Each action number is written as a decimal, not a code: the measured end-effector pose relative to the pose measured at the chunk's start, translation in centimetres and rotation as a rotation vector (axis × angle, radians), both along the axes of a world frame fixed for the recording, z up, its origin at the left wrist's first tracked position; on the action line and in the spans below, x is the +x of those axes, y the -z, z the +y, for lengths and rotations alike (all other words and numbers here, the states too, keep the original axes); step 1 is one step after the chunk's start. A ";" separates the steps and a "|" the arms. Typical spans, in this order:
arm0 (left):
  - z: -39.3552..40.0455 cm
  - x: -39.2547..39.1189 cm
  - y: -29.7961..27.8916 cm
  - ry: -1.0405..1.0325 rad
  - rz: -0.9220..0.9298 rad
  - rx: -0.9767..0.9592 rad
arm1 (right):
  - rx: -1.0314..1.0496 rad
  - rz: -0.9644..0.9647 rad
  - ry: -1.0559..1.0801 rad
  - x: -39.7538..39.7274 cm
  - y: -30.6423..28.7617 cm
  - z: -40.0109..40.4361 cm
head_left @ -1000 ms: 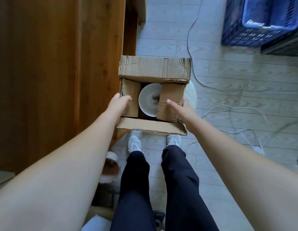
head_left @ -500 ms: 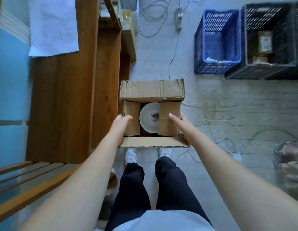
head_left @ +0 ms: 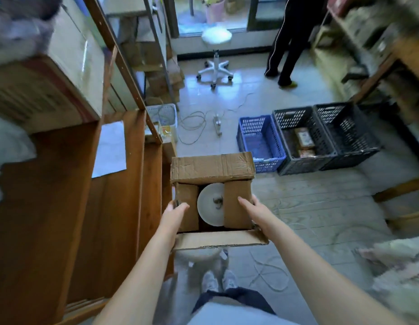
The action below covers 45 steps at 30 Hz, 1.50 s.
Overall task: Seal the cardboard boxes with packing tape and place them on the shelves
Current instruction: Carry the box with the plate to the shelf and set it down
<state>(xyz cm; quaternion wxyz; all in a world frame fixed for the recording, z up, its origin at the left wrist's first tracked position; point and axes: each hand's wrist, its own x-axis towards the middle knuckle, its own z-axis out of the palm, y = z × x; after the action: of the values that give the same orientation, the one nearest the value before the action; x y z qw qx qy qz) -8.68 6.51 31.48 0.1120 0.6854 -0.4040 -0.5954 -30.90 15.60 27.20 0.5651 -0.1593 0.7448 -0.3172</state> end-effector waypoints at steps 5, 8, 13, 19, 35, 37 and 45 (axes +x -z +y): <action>-0.2 -1.4 -3.3 0.041 0.055 -0.041 | -0.068 0.051 0.078 -1.3 -2.7 0.2; -0.8 -2.7 -4.2 0.060 0.076 -0.036 | -0.097 0.061 0.085 -3.1 -4.1 -0.3; -3.0 -6.8 -4.8 0.058 0.088 -0.045 | -0.136 0.026 0.068 -7.9 -3.0 -2.6; -6.9 -15.3 -4.7 -0.032 0.097 -0.100 | -0.180 -0.034 0.024 -17.3 -0.9 -8.1; -15.1 -34.6 -6.9 -0.208 -0.042 -0.118 | -0.218 -0.129 -0.143 -36.7 -3.5 -20.5; -16.2 -35.3 -7.2 -0.220 -0.049 -0.121 | -0.230 -0.135 -0.146 -37.1 -3.4 -22.0; -23.0 -36.4 -6.9 -0.249 -0.068 -0.121 | -0.218 -0.108 -0.196 -38.2 -3.6 -29.5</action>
<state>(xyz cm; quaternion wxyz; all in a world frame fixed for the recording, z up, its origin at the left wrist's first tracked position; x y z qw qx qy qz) -45.09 -16.45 38.36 0.2123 0.7421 -0.3544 -0.5279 -69.10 -13.90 30.78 0.6119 -0.2741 0.6555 -0.3475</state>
